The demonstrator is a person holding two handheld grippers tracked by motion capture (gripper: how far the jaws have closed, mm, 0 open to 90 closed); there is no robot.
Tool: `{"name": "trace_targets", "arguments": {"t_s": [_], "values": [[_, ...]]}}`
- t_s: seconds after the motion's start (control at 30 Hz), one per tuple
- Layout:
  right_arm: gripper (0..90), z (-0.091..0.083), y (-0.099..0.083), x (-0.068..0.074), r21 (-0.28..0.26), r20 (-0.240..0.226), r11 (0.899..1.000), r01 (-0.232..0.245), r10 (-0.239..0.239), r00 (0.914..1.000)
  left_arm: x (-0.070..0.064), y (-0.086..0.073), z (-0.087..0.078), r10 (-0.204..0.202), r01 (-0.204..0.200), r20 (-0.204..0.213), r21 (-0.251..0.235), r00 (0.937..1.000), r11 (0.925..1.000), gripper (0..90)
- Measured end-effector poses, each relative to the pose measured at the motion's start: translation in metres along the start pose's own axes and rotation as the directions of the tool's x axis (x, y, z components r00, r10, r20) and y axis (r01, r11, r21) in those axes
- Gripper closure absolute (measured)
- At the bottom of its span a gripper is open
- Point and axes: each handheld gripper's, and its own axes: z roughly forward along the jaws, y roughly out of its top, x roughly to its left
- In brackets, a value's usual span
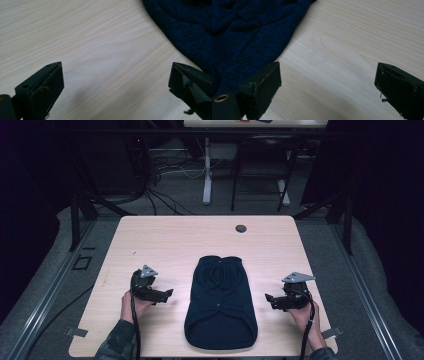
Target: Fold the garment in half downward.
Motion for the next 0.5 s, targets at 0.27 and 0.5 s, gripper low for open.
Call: {"name": "trace_targets", "arguments": {"t_s": [0.27,0.5], "values": [[6.3,-0.002,0.018,-0.001,-0.010,-0.010,1.000,0.014,-0.014,0.9999,-0.006,0.020,0.003,0.033,-0.033,0.031,-0.017,0.9990,0.9993,1.3],[6.3,0.003,0.032,0.003,0.000,-0.039,1.000,0.030,-0.030,0.9988,-0.009,0.036,0.011,0.056,-0.055,0.047,-0.011,0.9973,0.9984,1.1]]}}
